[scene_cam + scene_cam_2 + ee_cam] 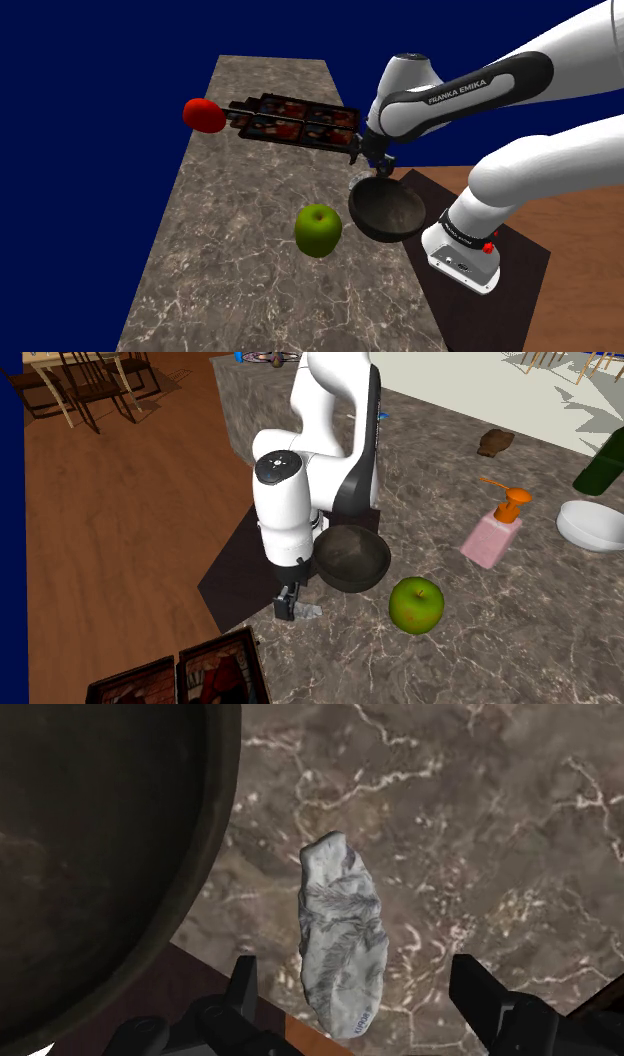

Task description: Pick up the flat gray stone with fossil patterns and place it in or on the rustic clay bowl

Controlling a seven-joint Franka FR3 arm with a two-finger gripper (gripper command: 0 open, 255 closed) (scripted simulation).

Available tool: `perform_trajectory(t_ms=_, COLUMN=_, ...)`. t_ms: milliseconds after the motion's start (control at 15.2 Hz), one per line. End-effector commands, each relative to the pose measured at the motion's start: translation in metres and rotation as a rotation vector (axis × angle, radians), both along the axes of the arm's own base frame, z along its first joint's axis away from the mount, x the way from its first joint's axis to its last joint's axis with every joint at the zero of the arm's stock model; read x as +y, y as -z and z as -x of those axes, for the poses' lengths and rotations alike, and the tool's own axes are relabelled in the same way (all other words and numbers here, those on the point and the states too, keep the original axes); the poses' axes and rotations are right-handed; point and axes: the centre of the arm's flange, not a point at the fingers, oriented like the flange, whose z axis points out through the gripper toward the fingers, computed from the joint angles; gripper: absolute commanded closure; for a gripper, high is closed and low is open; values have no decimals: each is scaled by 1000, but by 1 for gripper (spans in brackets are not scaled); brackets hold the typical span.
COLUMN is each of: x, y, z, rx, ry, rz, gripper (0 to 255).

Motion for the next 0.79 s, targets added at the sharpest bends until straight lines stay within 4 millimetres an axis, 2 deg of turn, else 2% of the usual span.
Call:
perform_trajectory(t_ms=0, x=-1, y=11, z=0, rx=-2, ry=3, rz=4, gripper=0)
perform_trajectory(t_ms=198, x=0, y=30, z=-1, rx=-2, ry=3, rz=4, gripper=0)
perform_trajectory(t_ms=726, x=0, y=29, z=-1, rx=-2, ry=3, rz=4, gripper=0)
